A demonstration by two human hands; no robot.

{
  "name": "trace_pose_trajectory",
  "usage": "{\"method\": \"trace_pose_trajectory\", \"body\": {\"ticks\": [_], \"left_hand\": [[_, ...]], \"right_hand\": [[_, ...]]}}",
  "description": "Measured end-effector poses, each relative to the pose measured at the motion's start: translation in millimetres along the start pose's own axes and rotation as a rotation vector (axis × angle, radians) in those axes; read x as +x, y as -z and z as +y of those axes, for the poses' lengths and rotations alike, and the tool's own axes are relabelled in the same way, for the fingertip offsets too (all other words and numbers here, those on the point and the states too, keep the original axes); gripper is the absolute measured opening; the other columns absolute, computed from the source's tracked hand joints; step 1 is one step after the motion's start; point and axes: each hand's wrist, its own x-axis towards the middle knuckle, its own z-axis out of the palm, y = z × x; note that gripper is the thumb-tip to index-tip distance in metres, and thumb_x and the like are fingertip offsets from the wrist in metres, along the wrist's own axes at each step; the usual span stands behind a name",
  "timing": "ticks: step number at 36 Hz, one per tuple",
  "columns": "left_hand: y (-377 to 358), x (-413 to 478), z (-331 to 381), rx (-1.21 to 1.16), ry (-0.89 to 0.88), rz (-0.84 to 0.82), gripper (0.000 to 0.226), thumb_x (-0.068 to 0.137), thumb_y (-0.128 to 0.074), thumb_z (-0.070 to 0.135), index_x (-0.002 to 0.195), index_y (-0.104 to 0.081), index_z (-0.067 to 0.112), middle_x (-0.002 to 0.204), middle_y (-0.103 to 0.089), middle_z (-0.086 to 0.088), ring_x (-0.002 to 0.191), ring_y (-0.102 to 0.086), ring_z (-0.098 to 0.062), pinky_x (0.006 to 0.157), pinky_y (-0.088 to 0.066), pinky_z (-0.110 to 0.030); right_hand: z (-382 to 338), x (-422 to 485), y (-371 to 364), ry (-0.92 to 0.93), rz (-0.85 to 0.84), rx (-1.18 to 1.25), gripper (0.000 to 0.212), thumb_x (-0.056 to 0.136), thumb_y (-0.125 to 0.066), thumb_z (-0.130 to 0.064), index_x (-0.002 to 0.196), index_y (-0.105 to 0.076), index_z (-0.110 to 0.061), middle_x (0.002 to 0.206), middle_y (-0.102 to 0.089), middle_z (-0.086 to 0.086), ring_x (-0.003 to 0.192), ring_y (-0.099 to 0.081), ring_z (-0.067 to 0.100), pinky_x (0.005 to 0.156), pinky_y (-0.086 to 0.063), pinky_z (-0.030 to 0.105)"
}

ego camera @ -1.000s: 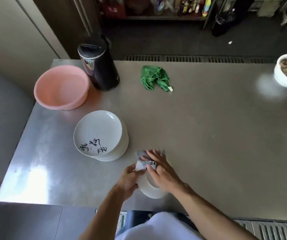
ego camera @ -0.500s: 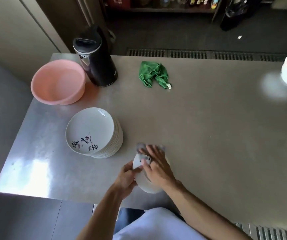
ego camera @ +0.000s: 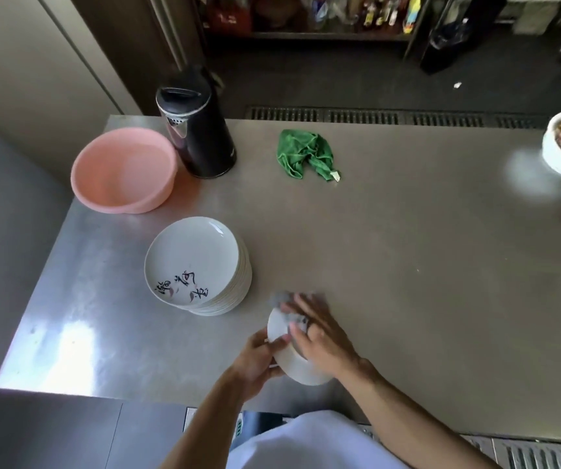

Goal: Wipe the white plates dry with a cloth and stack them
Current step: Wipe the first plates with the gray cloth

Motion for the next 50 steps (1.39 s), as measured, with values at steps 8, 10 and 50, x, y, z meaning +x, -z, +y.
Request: {"method": "trace_pose_trajectory", "body": {"ticks": [8, 10, 50], "left_hand": [[3, 1, 2, 0.033, -0.001, -0.016, 0.020, 0.098, -0.065, 0.016, 0.116, -0.073, 0.015, 0.117, -0.074, -0.017, 0.104, -0.072, -0.033, 0.083, -0.061, -0.045], [2, 1, 3, 0.044, 0.006, -0.023, 0.027, 0.097, -0.067, 0.018, 0.124, -0.069, 0.014, 0.117, -0.074, -0.016, 0.104, -0.072, -0.032, 0.079, -0.060, -0.042], [1, -5, 4, -0.013, 0.007, -0.124, 0.044, 0.096, -0.063, 0.003, 0.136, -0.059, 0.023, 0.124, -0.069, -0.021, 0.110, -0.069, -0.043, 0.084, -0.060, -0.051]], "right_hand": [[-6, -1, -8, 0.083, 0.020, -0.049, 0.046, 0.105, -0.036, -0.044, 0.149, -0.044, -0.031, 0.163, -0.028, -0.003, 0.152, -0.018, 0.018, 0.124, -0.009, 0.030], [-9, 7, -5, -0.215, 0.143, -0.003, 0.047, 0.105, -0.040, -0.034, 0.148, -0.046, -0.014, 0.156, -0.040, 0.008, 0.146, -0.033, 0.024, 0.122, -0.020, 0.037], [-24, 15, 4, -0.010, 0.060, -0.041, 0.043, 0.105, -0.034, -0.041, 0.137, -0.058, -0.024, 0.149, -0.049, -0.002, 0.141, -0.034, 0.016, 0.122, -0.015, 0.032]]}}
